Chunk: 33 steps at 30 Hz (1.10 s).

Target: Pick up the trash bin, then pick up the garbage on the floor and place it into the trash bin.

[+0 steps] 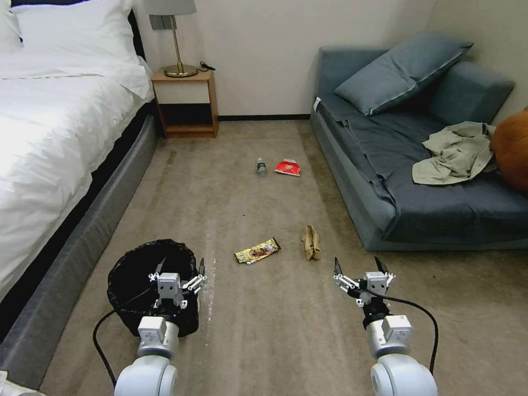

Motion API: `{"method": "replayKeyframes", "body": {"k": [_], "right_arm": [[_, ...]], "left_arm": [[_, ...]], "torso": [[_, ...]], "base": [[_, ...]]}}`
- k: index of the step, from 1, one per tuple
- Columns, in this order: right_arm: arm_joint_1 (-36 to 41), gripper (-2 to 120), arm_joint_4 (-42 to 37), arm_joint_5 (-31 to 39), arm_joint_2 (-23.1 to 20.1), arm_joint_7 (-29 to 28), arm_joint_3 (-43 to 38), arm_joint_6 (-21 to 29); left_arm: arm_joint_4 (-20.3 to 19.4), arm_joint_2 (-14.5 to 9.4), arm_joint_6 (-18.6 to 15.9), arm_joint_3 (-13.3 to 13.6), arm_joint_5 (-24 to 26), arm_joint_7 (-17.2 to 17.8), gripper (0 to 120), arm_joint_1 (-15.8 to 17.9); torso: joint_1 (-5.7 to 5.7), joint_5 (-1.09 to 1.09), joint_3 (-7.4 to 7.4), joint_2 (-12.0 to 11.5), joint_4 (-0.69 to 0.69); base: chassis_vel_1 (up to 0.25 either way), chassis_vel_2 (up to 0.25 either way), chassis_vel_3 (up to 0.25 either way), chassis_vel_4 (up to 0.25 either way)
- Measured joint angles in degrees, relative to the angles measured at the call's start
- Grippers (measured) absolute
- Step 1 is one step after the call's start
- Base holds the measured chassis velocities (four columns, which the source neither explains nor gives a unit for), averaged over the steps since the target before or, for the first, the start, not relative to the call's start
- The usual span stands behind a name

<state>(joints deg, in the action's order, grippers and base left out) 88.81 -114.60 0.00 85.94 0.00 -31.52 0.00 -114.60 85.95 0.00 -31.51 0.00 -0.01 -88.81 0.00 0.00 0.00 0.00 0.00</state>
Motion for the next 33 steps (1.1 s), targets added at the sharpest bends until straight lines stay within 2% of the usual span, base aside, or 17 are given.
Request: {"method": "replayKeyframes", "body": {"k": [33], "right_arm": [[0.0, 100, 0.0, 0.0, 0.0, 0.0, 0.0, 0.0]], "left_arm": [[0.0, 0.0, 0.0, 0.0, 0.0, 0.0, 100, 0.0]], "torso": [[0.0, 0.0, 0.0, 0.0, 0.0]], "base": [[0.0, 0.0, 0.0, 0.0]]}}
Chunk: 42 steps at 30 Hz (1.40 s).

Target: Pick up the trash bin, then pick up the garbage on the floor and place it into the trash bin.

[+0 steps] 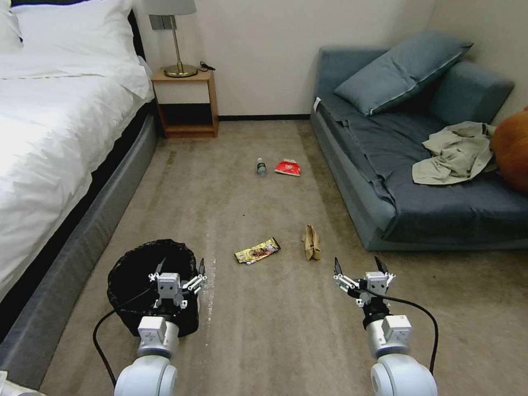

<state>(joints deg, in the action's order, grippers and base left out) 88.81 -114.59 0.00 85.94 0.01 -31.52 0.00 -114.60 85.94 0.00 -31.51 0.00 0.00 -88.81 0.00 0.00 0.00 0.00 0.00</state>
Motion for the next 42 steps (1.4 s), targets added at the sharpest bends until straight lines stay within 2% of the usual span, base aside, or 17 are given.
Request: {"method": "replayKeyframes", "body": {"k": [42], "right_arm": [[0.0, 100, 0.0, 0.0, 0.0, 0.0, 0.0, 0.0]], "left_arm": [[0.0, 0.0, 0.0, 0.0, 0.0, 0.0, 100, 0.0]], "torso": [[0.0, 0.0, 0.0, 0.0, 0.0]], "base": [[0.0, 0.0, 0.0, 0.0]]}}
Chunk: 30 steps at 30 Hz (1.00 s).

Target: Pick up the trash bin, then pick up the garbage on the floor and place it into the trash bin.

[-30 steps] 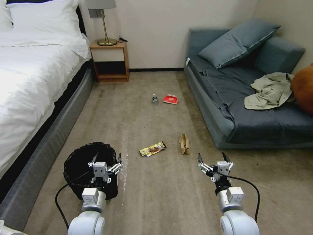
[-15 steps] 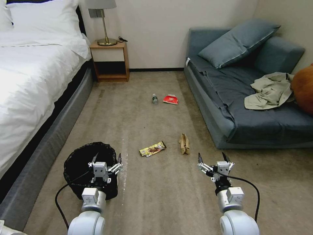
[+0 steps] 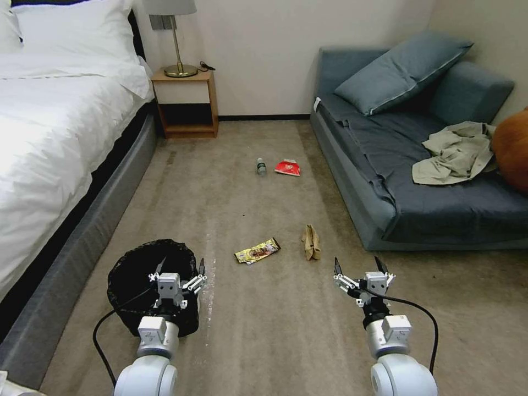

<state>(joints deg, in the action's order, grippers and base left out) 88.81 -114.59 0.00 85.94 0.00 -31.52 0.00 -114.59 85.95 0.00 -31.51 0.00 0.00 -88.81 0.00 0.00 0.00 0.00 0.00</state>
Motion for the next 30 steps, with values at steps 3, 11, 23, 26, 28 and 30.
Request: {"method": "replayKeyframes", "body": {"k": [3, 11, 23, 26, 28, 30], "right_arm": [[0.0, 100, 0.0, 0.0, 0.0, 0.0, 0.0, 0.0], [0.0, 100, 0.0, 0.0, 0.0, 0.0, 0.0, 0.0], [0.0, 100, 0.0, 0.0, 0.0, 0.0, 0.0, 0.0], [0.0, 100, 0.0, 0.0, 0.0, 0.0, 0.0, 0.0], [0.0, 100, 0.0, 0.0, 0.0, 0.0, 0.0, 0.0], [0.0, 100, 0.0, 0.0, 0.0, 0.0, 0.0, 0.0]], "left_arm": [[0.0, 0.0, 0.0, 0.0, 0.0, 0.0, 100, 0.0], [0.0, 0.0, 0.0, 0.0, 0.0, 0.0, 100, 0.0], [0.0, 0.0, 0.0, 0.0, 0.0, 0.0, 100, 0.0], [0.0, 0.0, 0.0, 0.0, 0.0, 0.0, 100, 0.0], [0.0, 0.0, 0.0, 0.0, 0.0, 0.0, 100, 0.0], [0.0, 0.0, 0.0, 0.0, 0.0, 0.0, 100, 0.0]], "torso": [[0.0, 0.0, 0.0, 0.0, 0.0], [0.0, 0.0, 0.0, 0.0, 0.0], [0.0, 0.0, 0.0, 0.0, 0.0], [0.0, 0.0, 0.0, 0.0, 0.0], [0.0, 0.0, 0.0, 0.0, 0.0], [0.0, 0.0, 0.0, 0.0, 0.0]], "base": [[0.0, 0.0, 0.0, 0.0], [0.0, 0.0, 0.0, 0.0], [0.0, 0.0, 0.0, 0.0], [0.0, 0.0, 0.0, 0.0], [0.0, 0.0, 0.0, 0.0], [0.0, 0.0, 0.0, 0.0]]}}
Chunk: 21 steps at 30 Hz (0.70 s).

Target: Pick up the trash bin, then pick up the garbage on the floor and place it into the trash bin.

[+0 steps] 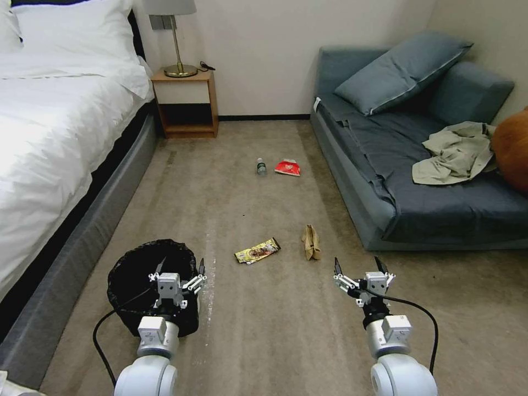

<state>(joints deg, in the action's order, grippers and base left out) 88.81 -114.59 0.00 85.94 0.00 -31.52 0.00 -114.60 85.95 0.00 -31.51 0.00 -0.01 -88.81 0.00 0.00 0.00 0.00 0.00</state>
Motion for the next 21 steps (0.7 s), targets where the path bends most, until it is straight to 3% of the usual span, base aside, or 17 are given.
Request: {"method": "replayKeyframes", "body": {"k": [21], "right_arm": [[0.0, 100, 0.0, 0.0, 0.0, 0.0, 0.0, 0.0]], "left_arm": [[0.0, 0.0, 0.0, 0.0, 0.0, 0.0, 100, 0.0]], "torso": [[0.0, 0.0, 0.0, 0.0, 0.0]], "base": [[0.0, 0.0, 0.0, 0.0]]}}
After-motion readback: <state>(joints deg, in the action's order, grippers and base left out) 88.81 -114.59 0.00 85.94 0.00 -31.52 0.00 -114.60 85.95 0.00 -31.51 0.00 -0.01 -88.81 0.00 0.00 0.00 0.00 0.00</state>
